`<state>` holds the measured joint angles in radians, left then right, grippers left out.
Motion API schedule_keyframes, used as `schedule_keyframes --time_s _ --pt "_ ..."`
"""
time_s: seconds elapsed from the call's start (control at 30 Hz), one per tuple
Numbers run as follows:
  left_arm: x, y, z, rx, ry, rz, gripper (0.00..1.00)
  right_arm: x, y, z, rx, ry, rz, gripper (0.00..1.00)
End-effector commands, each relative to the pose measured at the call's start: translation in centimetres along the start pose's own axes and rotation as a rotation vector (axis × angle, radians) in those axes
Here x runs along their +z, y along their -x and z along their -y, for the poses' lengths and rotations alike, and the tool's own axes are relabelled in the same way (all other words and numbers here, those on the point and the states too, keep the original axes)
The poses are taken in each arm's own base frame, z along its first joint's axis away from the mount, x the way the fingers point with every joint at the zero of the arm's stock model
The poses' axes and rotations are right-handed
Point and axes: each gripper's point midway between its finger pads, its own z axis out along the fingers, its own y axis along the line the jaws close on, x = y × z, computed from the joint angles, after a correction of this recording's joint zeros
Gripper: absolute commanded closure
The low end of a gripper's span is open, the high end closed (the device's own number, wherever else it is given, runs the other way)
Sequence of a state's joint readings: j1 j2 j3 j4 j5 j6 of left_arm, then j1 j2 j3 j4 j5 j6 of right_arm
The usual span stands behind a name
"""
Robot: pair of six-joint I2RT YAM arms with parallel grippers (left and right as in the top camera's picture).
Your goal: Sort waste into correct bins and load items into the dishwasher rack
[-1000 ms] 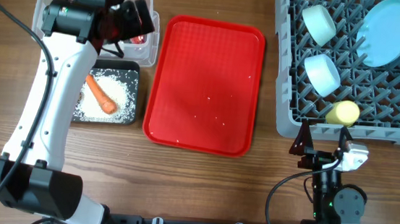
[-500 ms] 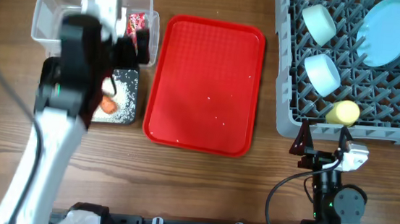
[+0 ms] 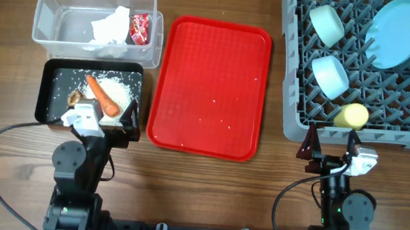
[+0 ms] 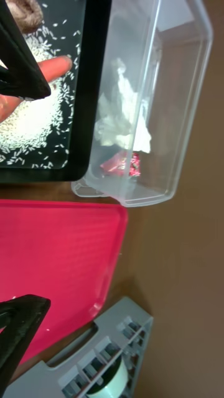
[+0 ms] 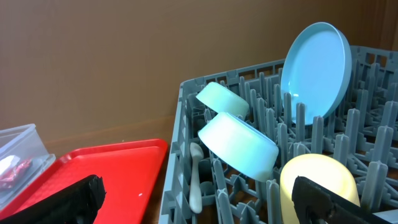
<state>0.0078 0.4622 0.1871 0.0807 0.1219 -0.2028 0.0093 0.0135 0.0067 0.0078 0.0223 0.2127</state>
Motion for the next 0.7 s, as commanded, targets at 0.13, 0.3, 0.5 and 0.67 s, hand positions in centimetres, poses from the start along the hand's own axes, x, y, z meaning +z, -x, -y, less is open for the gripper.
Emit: schedule_keyframes --time_s 0.13,0.3,0.5,0.67 --pt "-2.5 2.2 -0.2 0.003 -0.032 0.173 0.00 0.0 0.1 -0.2 0.012 0.014 0.006 0.00" --pt "-3.0 1.7 -0.5 0.010 -0.025 0.219 0.00 0.0 0.1 -0.2 0.012 0.014 0.006 0.00" --pt "-3.0 0.4 -0.8 0.011 -0.026 0.221 0.00 0.0 0.1 -0.2 0.012 0.014 0.006 0.00" --pt "-2.7 -2.0 -1.4 -0.005 0.017 0.135 0.00 0.0 0.1 -0.2 0.012 0.014 0.006 0.00"
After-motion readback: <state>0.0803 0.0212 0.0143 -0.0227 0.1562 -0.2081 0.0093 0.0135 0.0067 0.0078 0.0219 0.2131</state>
